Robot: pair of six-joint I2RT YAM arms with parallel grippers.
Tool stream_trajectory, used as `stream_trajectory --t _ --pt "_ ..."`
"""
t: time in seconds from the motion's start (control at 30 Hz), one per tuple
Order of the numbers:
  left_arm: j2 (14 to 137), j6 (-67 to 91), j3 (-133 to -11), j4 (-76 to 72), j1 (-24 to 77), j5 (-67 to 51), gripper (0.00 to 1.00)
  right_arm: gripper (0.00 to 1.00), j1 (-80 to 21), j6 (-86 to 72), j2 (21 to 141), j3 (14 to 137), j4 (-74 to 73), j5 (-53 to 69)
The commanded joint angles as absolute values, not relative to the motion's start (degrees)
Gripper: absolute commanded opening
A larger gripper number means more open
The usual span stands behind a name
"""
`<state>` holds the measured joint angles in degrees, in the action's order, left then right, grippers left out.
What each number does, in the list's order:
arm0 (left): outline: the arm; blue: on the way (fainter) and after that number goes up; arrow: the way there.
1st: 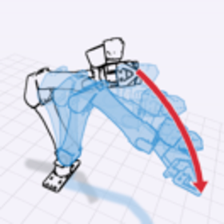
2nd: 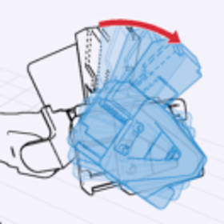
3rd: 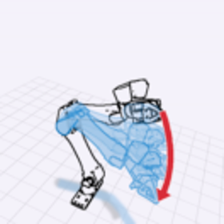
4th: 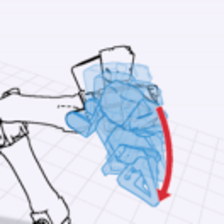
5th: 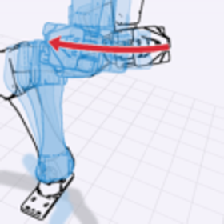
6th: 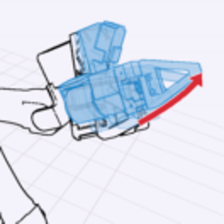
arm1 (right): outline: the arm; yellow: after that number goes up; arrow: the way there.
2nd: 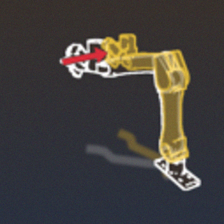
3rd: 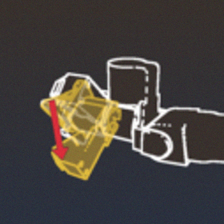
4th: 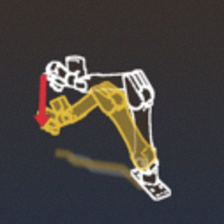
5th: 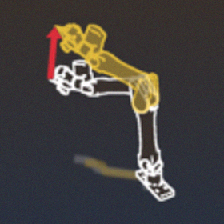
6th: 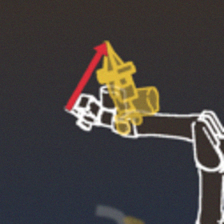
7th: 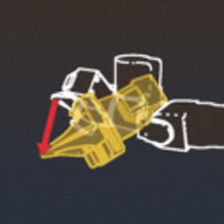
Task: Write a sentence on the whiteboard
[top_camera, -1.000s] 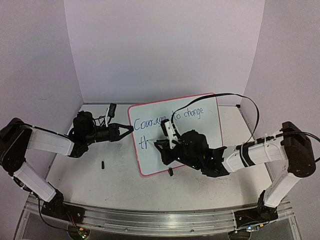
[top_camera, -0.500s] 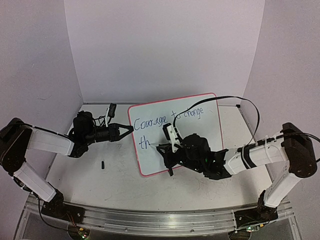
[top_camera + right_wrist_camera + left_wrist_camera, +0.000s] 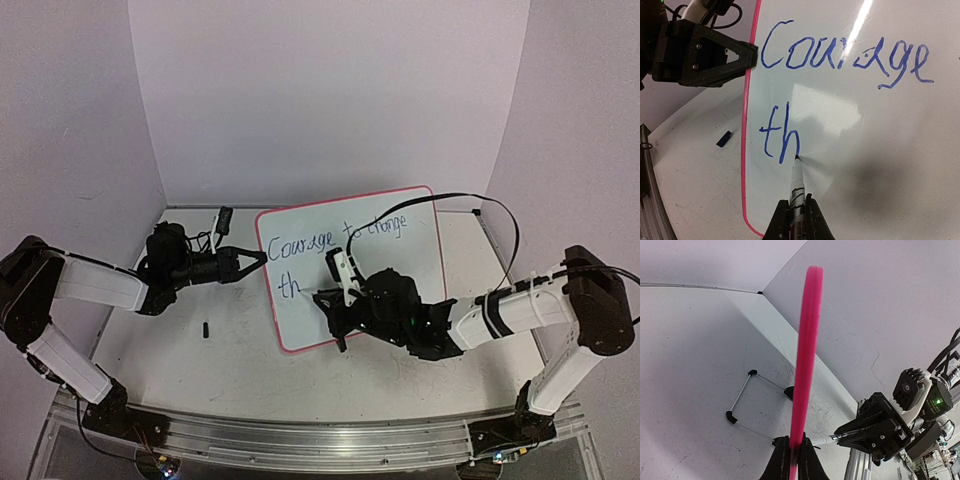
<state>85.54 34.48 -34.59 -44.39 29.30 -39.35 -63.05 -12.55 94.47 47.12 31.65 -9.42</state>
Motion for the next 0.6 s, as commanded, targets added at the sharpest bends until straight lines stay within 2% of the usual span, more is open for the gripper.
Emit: stream_trajectory --t 0.0,0.57 --pt "83.9 36.3 -36.3 -47.0 29.8 -41.1 0.0 0.0 -63.0 -12.3 91.8 48.6 30.2 -9.9" --pt "83.7 36.5 -36.1 -46.9 29.8 -41.3 0.0 0.0 -61.3 -10.9 93.5 53.1 32.1 -9.5"
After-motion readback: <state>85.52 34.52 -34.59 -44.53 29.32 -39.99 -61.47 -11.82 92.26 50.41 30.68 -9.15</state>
